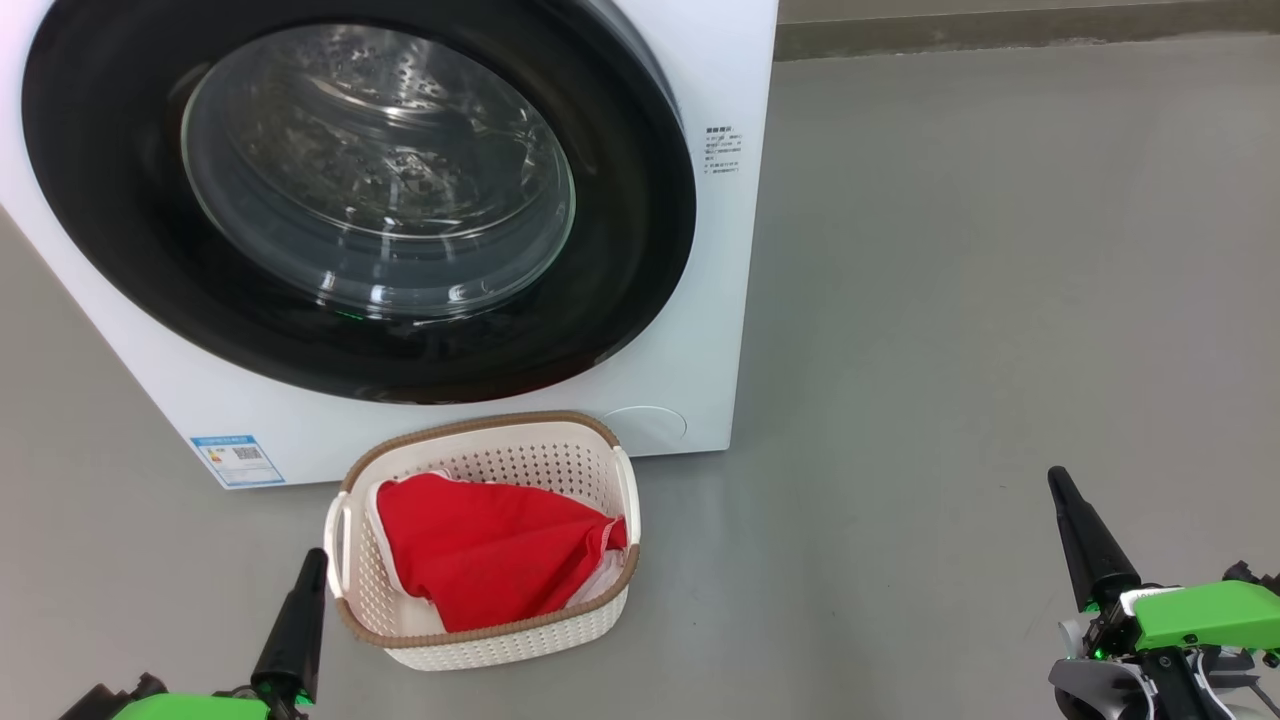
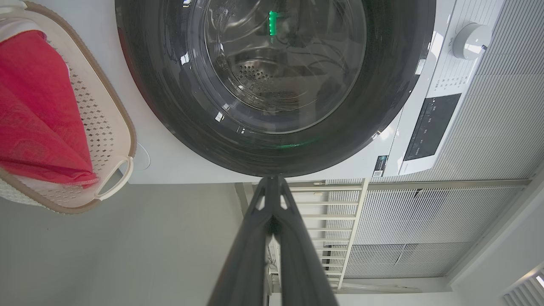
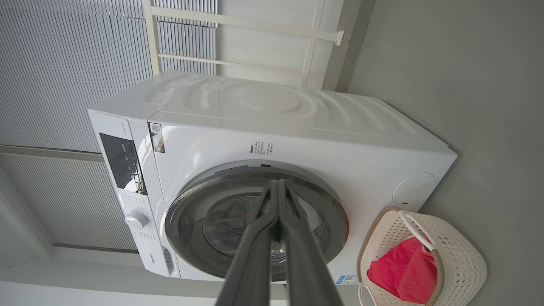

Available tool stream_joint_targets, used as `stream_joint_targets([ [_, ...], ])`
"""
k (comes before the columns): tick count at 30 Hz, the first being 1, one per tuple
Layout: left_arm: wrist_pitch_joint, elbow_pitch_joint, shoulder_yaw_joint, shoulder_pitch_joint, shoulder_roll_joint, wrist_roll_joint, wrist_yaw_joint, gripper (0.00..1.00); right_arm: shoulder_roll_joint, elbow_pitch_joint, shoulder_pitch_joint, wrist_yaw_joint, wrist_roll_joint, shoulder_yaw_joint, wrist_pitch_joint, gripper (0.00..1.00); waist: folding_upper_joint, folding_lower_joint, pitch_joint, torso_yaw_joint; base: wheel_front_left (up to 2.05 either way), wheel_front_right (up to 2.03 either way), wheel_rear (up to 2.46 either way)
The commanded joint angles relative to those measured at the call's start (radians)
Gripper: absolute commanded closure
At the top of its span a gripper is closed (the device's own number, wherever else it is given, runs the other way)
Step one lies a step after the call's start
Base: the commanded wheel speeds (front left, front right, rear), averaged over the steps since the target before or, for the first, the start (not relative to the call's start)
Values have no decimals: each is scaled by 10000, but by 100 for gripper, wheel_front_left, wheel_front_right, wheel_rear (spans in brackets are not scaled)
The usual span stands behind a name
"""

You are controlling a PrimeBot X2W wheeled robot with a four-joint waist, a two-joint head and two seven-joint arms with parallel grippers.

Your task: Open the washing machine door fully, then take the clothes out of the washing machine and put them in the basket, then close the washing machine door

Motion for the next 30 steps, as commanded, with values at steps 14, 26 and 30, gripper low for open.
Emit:
stream_joint_targets([
  [14,75,-200,267,-390,185,-70,-71,100,-137,-309,-419,-6,68,147,58,100,-1,0,0,0,0,0,0],
  [26,75,-201,266,-390,185,-70,-71,100,-137,-309,-419,-6,68,148,58,100,-1,0,0,0,0,0,0],
  [30,75,-201,266,-390,185,-71,-71,100,-137,-309,-419,-6,68,148,58,100,-1,0,0,0,0,0,0],
])
